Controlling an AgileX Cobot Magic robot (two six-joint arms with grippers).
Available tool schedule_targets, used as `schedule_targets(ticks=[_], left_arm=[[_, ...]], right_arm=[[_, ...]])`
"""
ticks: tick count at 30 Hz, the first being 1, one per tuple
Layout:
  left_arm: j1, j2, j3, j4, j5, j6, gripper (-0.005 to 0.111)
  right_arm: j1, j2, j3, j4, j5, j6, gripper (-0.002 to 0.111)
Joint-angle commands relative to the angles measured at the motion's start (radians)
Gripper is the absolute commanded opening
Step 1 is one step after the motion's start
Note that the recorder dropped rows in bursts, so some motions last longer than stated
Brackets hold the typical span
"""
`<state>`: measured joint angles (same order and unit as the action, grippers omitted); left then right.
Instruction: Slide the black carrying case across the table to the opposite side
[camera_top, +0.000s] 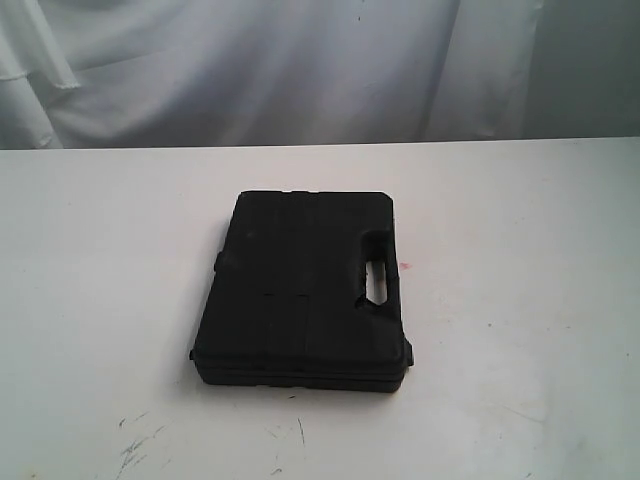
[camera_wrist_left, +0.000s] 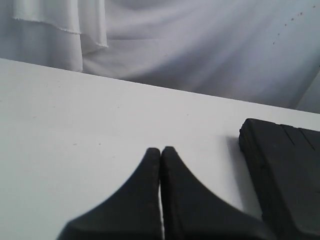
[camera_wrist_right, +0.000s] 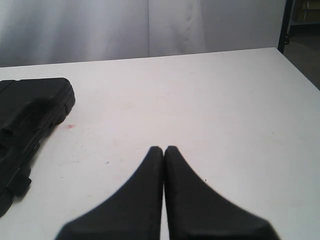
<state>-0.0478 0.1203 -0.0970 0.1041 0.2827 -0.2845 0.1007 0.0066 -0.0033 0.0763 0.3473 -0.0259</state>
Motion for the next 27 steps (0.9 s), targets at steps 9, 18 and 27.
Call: schedule_targets(ticks=[9,18,27], left_arm=[[0.003,-0.12,0.097,-0.074,0.007,0.112,0.0],[0.003,-0.12,0.097,-0.099,0.011,0.24,0.0],[0.003,-0.12,0.097,-0.099,0.058,0.259,0.0]], right_arm=[[-0.004,-0.007,0.003,-0.01,-0.002,-0.002,0.0],[-0.004,-0.007,0.003,-0.01,-0.002,-0.002,0.0],[-0.004,-0.007,0.003,-0.01,-0.002,-0.002,0.0]])
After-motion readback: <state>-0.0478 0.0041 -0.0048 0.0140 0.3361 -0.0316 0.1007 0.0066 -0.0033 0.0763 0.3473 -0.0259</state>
